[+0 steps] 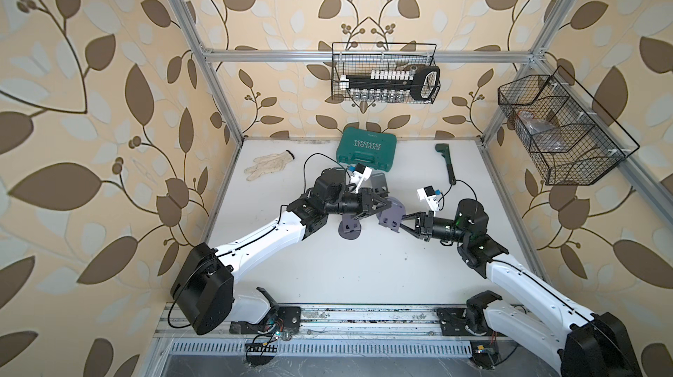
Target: Open the phone stand
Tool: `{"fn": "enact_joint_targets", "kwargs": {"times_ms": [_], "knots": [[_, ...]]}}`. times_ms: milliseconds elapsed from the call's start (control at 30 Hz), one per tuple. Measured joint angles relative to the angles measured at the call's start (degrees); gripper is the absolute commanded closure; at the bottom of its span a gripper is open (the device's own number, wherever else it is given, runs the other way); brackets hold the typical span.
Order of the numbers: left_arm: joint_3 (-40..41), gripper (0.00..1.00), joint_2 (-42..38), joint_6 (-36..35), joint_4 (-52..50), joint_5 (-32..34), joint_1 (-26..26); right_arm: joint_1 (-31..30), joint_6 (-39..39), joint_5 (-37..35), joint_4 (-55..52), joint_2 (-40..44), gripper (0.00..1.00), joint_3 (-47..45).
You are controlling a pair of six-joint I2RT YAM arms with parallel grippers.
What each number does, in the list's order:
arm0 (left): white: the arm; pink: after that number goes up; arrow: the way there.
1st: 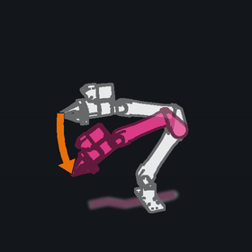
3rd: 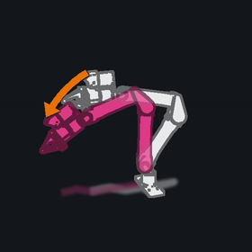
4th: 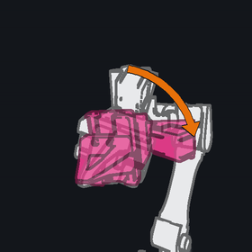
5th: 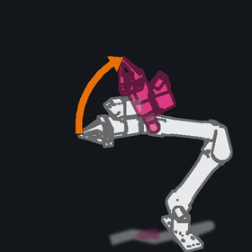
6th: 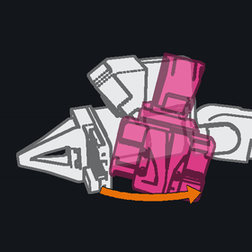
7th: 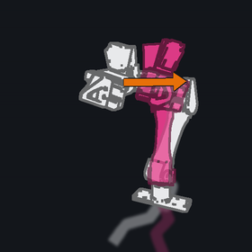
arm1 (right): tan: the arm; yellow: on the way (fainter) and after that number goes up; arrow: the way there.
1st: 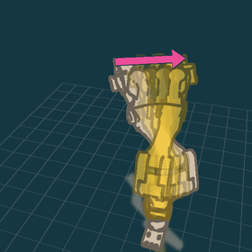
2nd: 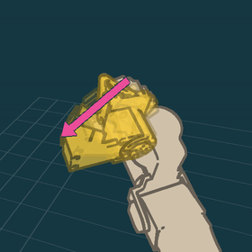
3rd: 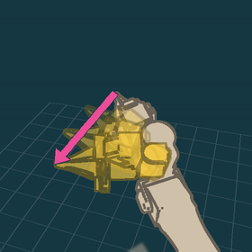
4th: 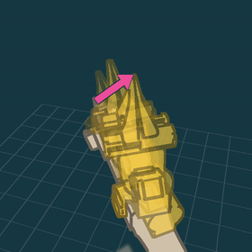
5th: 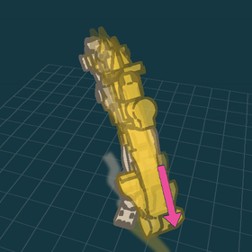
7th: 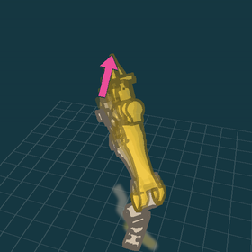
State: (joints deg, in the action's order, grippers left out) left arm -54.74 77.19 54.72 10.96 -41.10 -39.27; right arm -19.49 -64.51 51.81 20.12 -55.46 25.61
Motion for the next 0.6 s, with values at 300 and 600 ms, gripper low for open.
{"fn": "enact_joint_targets", "kwargs": {"times_ms": [300,600], "knots": [[2.56,1.00,-1.62,-0.31,1.22,0.07,0.74,0.72,-4.35,6.88,9.57,-8.59,1.00,-0.76],[3.08,1.00,-3.10,-0.87,1.03,-0.37,1.51,1.27,-7.48,12.46,19.52,-15.34,1.00,-1.07]]}}
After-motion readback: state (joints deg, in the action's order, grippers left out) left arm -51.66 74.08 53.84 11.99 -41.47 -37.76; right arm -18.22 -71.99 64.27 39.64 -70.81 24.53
